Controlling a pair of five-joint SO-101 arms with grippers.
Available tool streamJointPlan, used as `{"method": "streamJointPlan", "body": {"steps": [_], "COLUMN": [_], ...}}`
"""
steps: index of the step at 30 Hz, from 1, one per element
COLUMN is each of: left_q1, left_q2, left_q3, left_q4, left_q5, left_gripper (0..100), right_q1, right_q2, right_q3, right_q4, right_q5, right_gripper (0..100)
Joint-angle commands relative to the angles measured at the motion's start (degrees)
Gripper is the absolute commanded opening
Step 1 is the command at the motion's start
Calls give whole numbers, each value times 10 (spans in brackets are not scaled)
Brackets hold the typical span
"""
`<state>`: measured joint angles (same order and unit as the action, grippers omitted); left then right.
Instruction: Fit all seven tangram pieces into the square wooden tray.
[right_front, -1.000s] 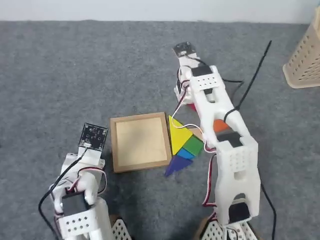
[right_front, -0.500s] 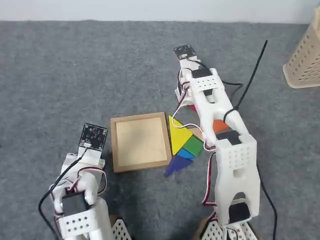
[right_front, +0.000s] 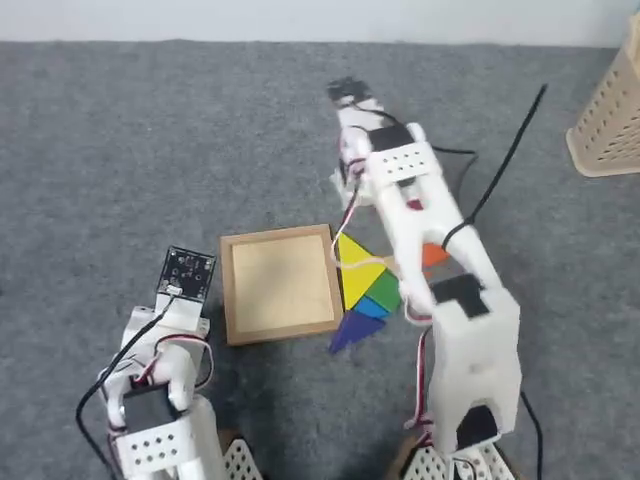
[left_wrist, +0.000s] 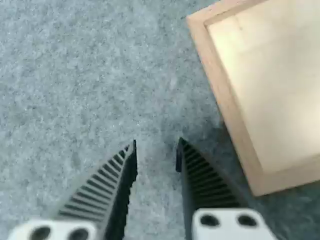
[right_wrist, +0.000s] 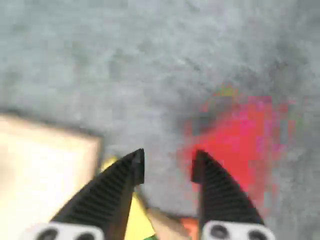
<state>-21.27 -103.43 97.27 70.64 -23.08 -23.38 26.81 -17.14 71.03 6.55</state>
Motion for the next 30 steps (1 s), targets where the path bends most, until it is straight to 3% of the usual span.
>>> {"method": "streamJointPlan", "body": {"steps": [1,6,10,13,16,23,30], "left_q1": [-1,-1,-1,-1,-1,-1,-1], "left_q2": [-13,-13,-13,-13,-13,-13,-13], "left_q3": [-7,-7,-7,-7,-7,-7,-7], "left_q4": [2,2,2,2,2,2,2], "left_q5": [4,4,4,4,4,4,4], "left_gripper": [121,121,121,121,121,121,121], "right_q1": [-32,-74,16,95,124,114,115], "right_q2": [-121,-228,-240,-195,-112,112,291], "right_q3": [55,192,215,150,64,-187,-418], "right_q4": [-15,-85,-129,-122,-98,0,22], "right_q5": [16,66,68,65,71,228,194], "right_gripper": [115,121,161,240,273,312,325]}}
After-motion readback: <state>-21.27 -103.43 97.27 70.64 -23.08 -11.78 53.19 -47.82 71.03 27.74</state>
